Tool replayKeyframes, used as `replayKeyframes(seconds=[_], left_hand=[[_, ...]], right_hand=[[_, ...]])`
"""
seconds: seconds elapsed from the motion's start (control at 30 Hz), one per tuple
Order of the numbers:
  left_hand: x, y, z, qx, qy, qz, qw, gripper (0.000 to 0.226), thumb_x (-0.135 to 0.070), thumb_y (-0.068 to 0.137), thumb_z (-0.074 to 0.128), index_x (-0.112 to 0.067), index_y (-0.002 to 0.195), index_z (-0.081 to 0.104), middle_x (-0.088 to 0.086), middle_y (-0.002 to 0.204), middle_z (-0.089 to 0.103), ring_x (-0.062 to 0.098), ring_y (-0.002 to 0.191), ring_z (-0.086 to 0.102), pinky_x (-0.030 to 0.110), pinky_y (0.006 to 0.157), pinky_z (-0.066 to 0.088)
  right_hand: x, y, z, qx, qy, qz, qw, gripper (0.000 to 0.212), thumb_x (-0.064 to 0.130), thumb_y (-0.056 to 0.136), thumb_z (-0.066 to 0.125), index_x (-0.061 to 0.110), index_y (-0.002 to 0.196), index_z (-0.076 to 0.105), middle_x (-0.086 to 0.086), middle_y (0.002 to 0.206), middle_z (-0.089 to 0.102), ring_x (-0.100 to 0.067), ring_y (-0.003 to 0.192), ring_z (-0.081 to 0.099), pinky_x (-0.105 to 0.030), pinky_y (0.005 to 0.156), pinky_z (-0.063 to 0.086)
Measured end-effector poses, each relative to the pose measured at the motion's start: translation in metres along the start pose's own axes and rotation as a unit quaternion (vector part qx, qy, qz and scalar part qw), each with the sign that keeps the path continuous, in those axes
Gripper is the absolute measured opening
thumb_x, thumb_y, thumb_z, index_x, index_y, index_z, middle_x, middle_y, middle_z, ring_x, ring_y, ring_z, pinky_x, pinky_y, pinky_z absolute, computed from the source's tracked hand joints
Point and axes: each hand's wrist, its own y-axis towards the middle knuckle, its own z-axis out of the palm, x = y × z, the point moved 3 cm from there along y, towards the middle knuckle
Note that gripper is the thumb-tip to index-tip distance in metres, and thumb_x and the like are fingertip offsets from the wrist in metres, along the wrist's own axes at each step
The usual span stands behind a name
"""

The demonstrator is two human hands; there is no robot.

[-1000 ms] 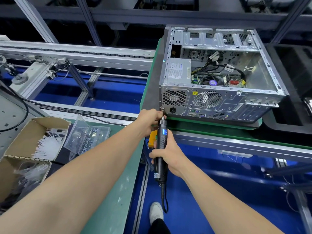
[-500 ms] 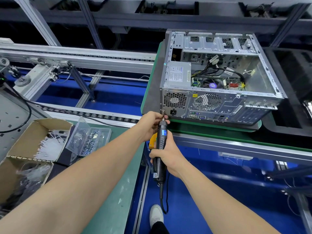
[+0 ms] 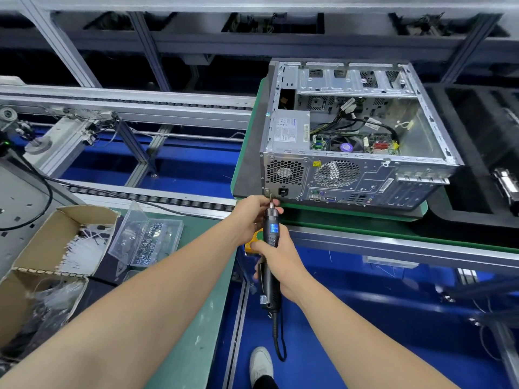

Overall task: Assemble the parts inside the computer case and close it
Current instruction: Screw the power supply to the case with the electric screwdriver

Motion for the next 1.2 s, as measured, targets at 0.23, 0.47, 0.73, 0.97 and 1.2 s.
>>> replayKeyframes(seconds=[0.23, 0.47, 0.73, 0.97, 1.2], left_hand=[[0.016, -0.008, 0.053, 0.043, 0.075, 0.004, 0.996, 0.024, -0.026, 0.093, 0.055, -0.013, 0.094, 0.075, 0.007, 0.098, 0.079, 0.016, 0.081, 0.071, 0.030, 0.077, 0.053], [0.030, -0.033, 0.172, 0.132, 0.118, 0.007, 0.984, 0.020, -0.031, 0.085, 0.067, -0.020, 0.095, 0.079, 0.007, 0.103, 0.078, 0.017, 0.082, 0.072, 0.026, 0.066, 0.055], [0.047, -0.066, 0.302, 0.191, 0.202, -0.024, 0.960, 0.055, -0.069, 0.079, 0.069, -0.015, 0.090, 0.067, 0.004, 0.067, 0.055, 0.018, 0.041, 0.043, 0.023, 0.035, 0.029], [0.009, -0.095, 0.361, 0.215, 0.103, 0.041, 0.970, 0.043, -0.054, 0.082, 0.070, -0.017, 0.104, 0.073, 0.009, 0.096, 0.072, 0.027, 0.081, 0.068, 0.035, 0.075, 0.052], [-0.060, -0.128, 0.254, -0.037, 0.177, 0.312, 0.933, 0.031, -0.052, 0.084, 0.057, -0.022, 0.078, 0.065, -0.003, 0.085, 0.067, 0.019, 0.085, 0.063, 0.040, 0.081, 0.044]], right_hand=[[-0.001, -0.024, -0.044, -0.075, 0.067, 0.024, 0.995, 0.026, 0.025, 0.091, 0.069, 0.013, 0.110, 0.055, -0.013, 0.074, 0.056, -0.027, 0.048, 0.055, -0.042, 0.054, 0.057], [0.023, -0.060, -0.137, -0.148, 0.140, 0.009, 0.979, 0.019, 0.022, 0.087, 0.067, 0.009, 0.100, 0.060, -0.010, 0.065, 0.054, -0.027, 0.048, 0.054, -0.039, 0.050, 0.053], [0.077, -0.108, -0.251, -0.214, 0.200, -0.064, 0.954, 0.032, 0.029, 0.089, 0.062, 0.012, 0.117, 0.061, -0.014, 0.074, 0.069, -0.028, 0.056, 0.066, -0.038, 0.053, 0.056], [0.145, -0.121, -0.283, -0.163, 0.308, -0.121, 0.930, 0.030, 0.039, 0.098, 0.056, 0.016, 0.118, 0.057, -0.013, 0.101, 0.073, -0.028, 0.092, 0.075, -0.039, 0.077, 0.059], [0.171, -0.098, -0.177, -0.038, 0.247, -0.136, 0.959, 0.030, 0.033, 0.106, 0.043, 0.012, 0.122, 0.058, -0.014, 0.099, 0.058, -0.027, 0.093, 0.060, -0.038, 0.077, 0.048]])
